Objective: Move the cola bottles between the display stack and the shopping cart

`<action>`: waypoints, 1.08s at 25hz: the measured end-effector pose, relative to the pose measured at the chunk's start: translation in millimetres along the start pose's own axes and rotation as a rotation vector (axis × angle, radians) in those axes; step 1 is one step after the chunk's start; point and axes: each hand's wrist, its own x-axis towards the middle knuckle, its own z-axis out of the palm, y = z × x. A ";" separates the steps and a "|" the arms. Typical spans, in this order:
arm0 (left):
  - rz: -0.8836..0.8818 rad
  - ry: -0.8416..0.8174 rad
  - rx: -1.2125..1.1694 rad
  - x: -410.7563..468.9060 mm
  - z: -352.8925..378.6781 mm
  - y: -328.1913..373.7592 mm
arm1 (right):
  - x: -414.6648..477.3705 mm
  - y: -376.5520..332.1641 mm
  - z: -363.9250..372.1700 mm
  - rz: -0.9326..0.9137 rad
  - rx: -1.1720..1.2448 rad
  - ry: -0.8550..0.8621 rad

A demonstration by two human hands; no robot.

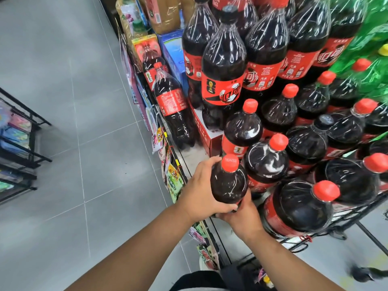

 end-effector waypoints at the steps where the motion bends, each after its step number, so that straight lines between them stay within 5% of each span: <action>1: 0.000 -0.010 0.002 0.1 0.5 0.7 | -0.7 -1.9 -1.4 0.006 -0.015 -0.006; 21: 0.100 -0.165 0.123 -1.1 -47.6 49.8 | -27.3 -88.4 -43.2 0.113 -0.532 -0.165; 27: 0.204 0.034 0.031 -17.9 -71.3 106.3 | -74.9 -174.2 -91.0 -0.076 -0.650 -0.251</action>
